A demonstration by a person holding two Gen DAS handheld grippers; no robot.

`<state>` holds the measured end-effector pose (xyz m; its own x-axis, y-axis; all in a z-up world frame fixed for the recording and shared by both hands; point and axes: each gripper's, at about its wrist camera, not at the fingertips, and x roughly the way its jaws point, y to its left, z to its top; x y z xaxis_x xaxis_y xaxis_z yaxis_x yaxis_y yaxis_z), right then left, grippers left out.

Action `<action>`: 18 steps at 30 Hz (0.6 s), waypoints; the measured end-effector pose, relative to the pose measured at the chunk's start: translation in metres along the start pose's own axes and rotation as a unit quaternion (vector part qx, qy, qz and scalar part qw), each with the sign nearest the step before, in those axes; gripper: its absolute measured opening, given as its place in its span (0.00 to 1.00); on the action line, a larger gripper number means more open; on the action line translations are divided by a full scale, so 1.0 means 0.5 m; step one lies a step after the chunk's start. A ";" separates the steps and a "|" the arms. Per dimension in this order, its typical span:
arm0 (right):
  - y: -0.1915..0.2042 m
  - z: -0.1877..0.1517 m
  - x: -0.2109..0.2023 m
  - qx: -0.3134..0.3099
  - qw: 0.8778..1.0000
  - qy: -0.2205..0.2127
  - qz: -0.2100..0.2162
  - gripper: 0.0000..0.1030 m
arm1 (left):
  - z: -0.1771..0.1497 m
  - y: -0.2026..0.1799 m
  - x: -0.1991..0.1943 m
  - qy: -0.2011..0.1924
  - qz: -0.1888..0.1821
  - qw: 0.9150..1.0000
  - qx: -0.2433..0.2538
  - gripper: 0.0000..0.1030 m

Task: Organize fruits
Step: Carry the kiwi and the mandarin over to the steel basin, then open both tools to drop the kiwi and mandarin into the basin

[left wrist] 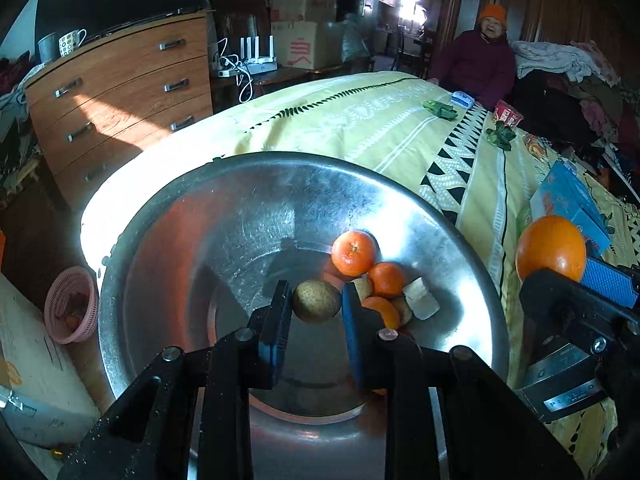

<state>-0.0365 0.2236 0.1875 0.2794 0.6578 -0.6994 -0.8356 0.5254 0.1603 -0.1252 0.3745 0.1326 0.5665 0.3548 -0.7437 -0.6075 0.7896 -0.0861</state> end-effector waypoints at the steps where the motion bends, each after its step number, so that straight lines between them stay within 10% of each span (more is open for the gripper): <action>1: 0.003 -0.001 0.008 0.002 1.000 0.006 0.000 0.43 | 0.000 0.004 0.005 0.003 0.000 1.000 -0.001 0.24; 12: 0.009 -0.009 0.059 0.017 0.999 0.042 -0.003 0.44 | 0.001 0.019 0.030 0.022 0.005 1.000 -0.016 0.24; 18: 0.015 -0.002 0.057 0.018 0.999 0.038 -0.007 0.52 | 0.001 0.020 0.029 0.024 0.018 0.999 -0.020 0.47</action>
<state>-0.0356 0.2458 0.1678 0.2529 0.6088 -0.7519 -0.8139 0.5541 0.1748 -0.1230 0.3877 0.1214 0.5167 0.3581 -0.7777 -0.6497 0.7556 -0.0837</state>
